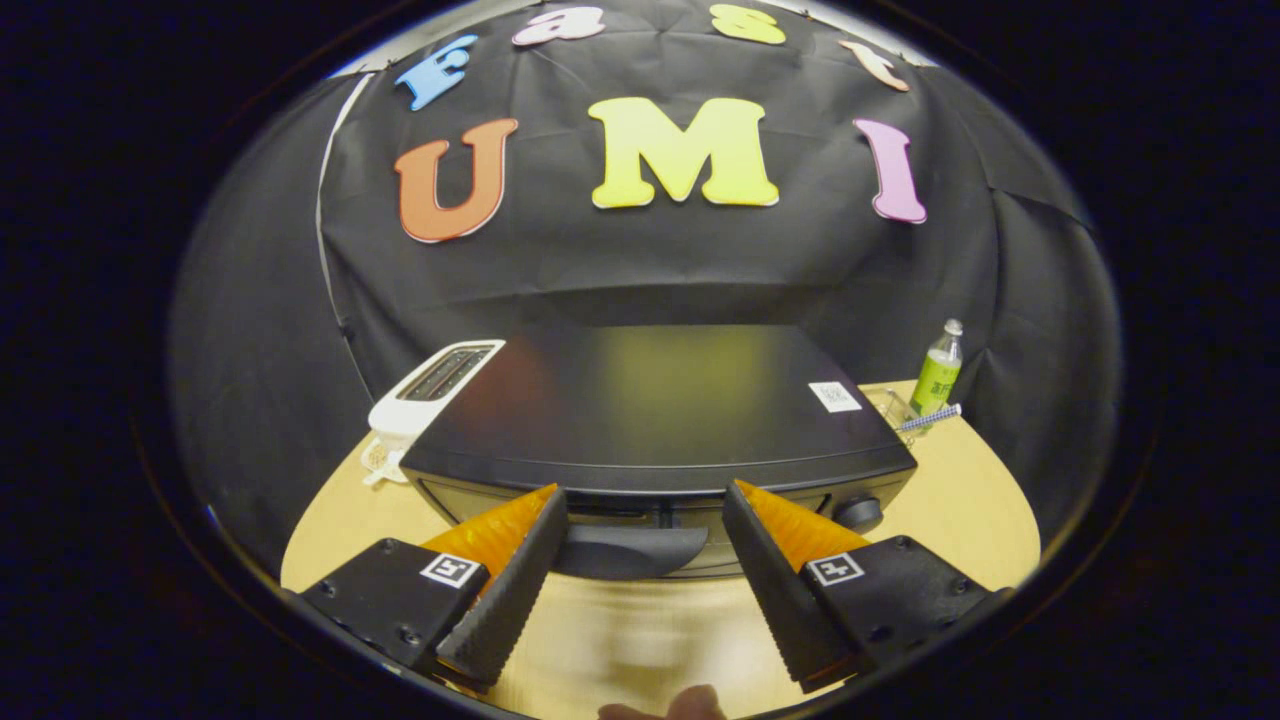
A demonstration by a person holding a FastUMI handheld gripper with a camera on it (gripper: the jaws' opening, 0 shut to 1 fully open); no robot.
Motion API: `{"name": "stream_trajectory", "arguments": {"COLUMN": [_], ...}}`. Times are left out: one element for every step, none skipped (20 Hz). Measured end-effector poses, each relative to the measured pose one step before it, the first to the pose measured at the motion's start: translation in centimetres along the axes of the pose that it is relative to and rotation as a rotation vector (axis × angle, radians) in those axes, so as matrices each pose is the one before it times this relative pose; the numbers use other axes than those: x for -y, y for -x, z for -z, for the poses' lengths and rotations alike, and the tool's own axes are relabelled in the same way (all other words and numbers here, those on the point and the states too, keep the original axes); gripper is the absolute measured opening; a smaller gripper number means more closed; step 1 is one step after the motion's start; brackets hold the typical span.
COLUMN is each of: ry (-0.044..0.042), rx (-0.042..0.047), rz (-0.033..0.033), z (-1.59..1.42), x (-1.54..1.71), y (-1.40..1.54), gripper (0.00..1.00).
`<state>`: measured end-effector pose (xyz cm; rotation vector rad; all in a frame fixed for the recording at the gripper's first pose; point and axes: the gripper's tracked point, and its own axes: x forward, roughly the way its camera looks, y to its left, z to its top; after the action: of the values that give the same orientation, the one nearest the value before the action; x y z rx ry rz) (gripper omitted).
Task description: Open the toaster oven, put the food inside, and close the toaster oven door.
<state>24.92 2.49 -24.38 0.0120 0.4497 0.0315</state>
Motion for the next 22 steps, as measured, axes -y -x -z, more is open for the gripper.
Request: {"name": "stream_trajectory", "arguments": {"ry": [0.01459,0.00231,-0.00282,-0.0099,-0.00013,-0.00141,0.01369,0.00765,-0.00075,0.00597,0.00966,0.00719,-0.0011,-0.00089,0.01511,0.01921,0.01229,-0.00051,-0.01259,-0.01619,-0.01614,-0.01523], "rx": [-0.02111,0.01818,-0.01965,0.00195,-0.02479,0.0054,-0.00825,0.00258,-0.00175,-0.00747,-0.00618,-0.01063,-0.01476,-0.0211,-0.02083,-0.01883,-0.01767,-0.02041,-0.0221,-0.02239,-0.02721,-0.01941], "rz": [0.00338,0.00185,-0.00475,-0.00946,-0.01005,-0.00033,0.00276,0.0041,0.00332,0.00308,0.00176,-0.00158,-0.00438,-0.0064,-0.00678,-0.00751,-0.00824,-0.00952,-0.01091,-0.01158,-0.01292,-0.01551], "z": [0.585,-0.196,0.666,-0.022,0.43,-0.007,0.486,0.38,0.462,0.765,0.73,1.017,1.049,1.333,1.331,1.353,1.192,1.174,0.983,0.983,0.897,0.702], "x": [0.016,0.006,-0.177,-0.101,-0.126,0.03,-0.01,0.049,-0.101,-0.011,0.027,0.029,-0.044,-0.173,-0.07,-0.149,-0.042,-0.031,-0.038,-0.024,-0.054,-0.064], "y": [-0.255,0.032,-0.019,0.125,0.081,0.426,0.278,0.206,0.606,0.544,0.555,0.634,0.659,0.492,0.477,0.221,0.192,0.025,-0.002,-0.263,-0.193,-0.131], "gripper": [1.0,1.0,1.0,1.0,1.0,1.0,1.0,1.0,1.0,1.0,1.0,1.0,1.0,1.0,1.0,1.0,1.0,1.0,1.0,1.0,1.0,1.0]}}
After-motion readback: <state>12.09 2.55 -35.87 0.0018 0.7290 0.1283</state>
